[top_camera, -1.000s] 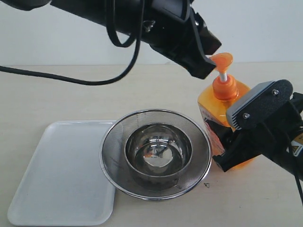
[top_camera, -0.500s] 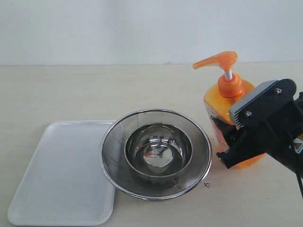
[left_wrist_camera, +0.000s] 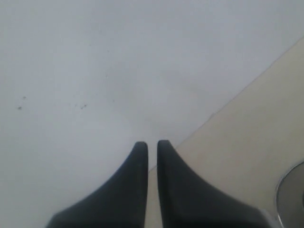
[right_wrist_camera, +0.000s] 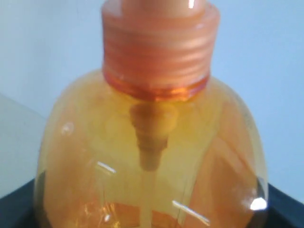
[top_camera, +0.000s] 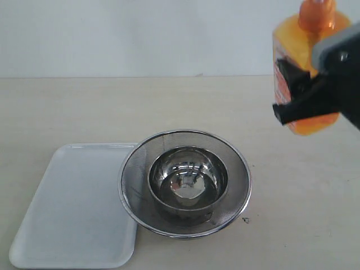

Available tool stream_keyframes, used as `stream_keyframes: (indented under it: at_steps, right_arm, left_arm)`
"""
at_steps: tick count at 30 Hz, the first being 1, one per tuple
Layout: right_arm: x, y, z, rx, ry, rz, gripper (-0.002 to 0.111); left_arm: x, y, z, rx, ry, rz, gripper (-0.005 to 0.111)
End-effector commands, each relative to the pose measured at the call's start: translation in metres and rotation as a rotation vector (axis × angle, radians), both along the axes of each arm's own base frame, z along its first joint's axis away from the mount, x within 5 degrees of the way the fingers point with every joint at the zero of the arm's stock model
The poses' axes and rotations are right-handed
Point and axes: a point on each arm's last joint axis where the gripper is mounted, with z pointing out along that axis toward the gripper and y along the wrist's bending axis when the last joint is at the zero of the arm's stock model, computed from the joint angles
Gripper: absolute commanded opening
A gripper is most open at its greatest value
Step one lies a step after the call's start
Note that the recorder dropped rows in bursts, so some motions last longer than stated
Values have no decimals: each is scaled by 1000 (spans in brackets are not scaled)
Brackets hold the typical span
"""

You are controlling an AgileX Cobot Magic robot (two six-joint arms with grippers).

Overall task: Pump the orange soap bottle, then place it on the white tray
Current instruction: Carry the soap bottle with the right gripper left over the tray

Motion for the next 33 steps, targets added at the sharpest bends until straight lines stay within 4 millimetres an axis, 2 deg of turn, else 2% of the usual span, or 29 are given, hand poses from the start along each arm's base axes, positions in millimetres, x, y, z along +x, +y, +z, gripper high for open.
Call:
stream_keyframes:
  at_steps: [1, 5, 8, 13, 17, 22, 26, 33]
  right_arm:
    - [3, 19, 66, 3, -102, 153, 0]
    - [9, 45, 103, 75, -103, 305, 0]
    - [4, 73, 123, 128, -163, 429, 0]
    - [-8, 132, 130, 203, -150, 635, 0]
    - [-16, 184, 117, 207, -146, 753, 0]
    - [-11, 234, 78, 209, -90, 722, 0]
    - [-7, 260, 41, 219, -27, 575, 0]
    - [-15, 294, -9, 210, 64, 540, 0]
  left_arm:
    - [-24, 34, -13, -26, 58, 132, 5]
    - [-46, 57, -29, -87, 73, 171, 5]
    - [-64, 73, -43, -149, 65, 181, 5]
    - [-85, 94, -72, -190, 89, 214, 5]
    - [-92, 101, -93, -183, 104, 220, 5]
    - [-93, 102, -109, -162, 117, 225, 5]
    - [-91, 103, -114, -129, 106, 243, 5]
    - [-88, 104, -120, -87, 86, 273, 5]
